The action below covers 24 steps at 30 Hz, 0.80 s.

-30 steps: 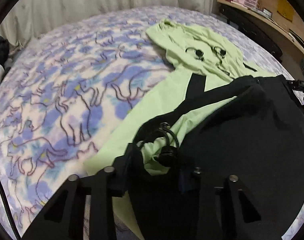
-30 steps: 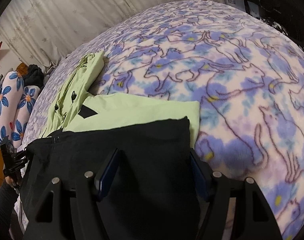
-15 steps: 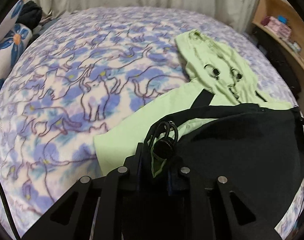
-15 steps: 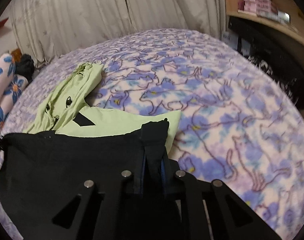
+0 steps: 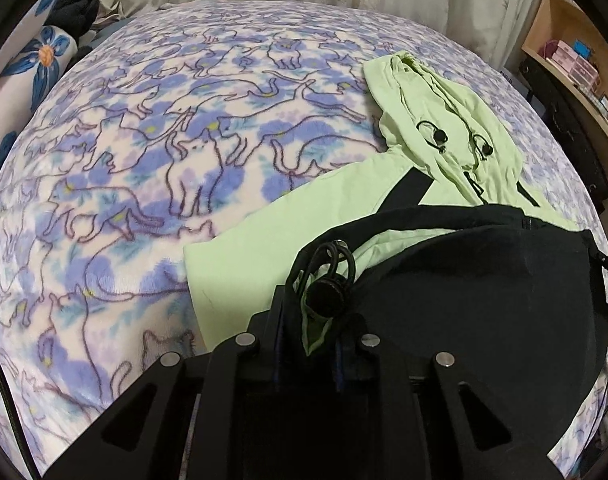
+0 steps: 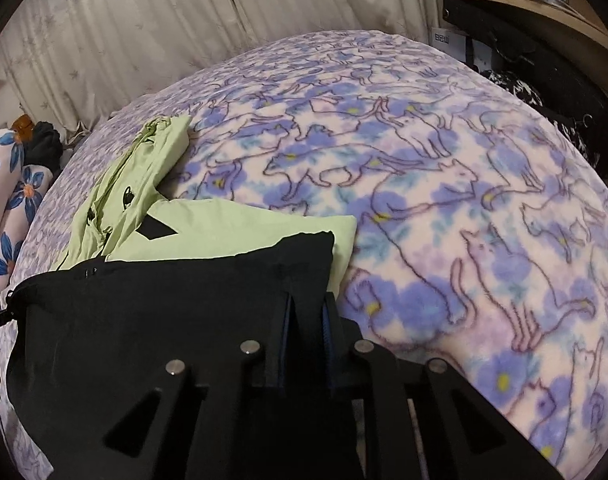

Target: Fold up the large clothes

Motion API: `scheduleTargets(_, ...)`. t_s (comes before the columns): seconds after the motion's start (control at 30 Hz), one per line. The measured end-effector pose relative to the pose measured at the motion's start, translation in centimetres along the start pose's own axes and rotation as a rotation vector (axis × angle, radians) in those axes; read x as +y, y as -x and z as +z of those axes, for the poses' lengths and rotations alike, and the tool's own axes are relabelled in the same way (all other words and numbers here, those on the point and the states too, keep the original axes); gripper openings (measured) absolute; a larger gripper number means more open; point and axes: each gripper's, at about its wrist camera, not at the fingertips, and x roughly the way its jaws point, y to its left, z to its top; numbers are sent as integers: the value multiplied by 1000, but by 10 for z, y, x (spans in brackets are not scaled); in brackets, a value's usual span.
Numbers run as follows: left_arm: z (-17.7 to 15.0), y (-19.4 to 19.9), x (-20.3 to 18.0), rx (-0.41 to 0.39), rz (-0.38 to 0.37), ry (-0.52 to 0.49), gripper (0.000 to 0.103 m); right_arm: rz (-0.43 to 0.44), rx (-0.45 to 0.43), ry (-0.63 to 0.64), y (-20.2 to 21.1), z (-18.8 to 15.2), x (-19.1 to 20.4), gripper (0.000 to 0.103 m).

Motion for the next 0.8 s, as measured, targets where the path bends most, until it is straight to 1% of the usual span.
scheduleTargets(0.03,1,0,0,-2,4,9,15,-3,-3,11,1,2,3,8)
scheduleTargets(0.13,5,5,1,-25,25,38,15,-17,-49,28,10,11,12,7)
scheduleTargets(0.27,22,16,4,-66,39,68,14,-20,-148,27,26,37,25,7)
scheduleTargets(0.37,39,12,9,-75,46,85,14,-35,-166,25,19,54,31,7)
scheduleTargets(0.43,46,0,14,-54,58,96,14,-55,-141,26,-1,62,35,7)
scheduleTargets(0.53,48,-36,23,16,61,139,15,-103,-67,16,-37,59,36,7)
scheduleTargets(0.6,45,-60,28,50,51,164,17,-141,6,2,-68,52,33,8)
scheduleTargets(0.63,43,-67,29,50,50,171,21,-164,44,-9,-84,46,31,9)
scheduleTargets(0.7,41,-69,33,18,31,194,23,-167,44,-25,-89,41,28,15)
scheduleTargets(0.77,42,-66,41,13,-12,240,25,-183,36,-26,-84,41,29,21)
scheduleTargets(0.8,43,-63,45,12,-26,257,29,-180,27,-23,-78,43,30,22)
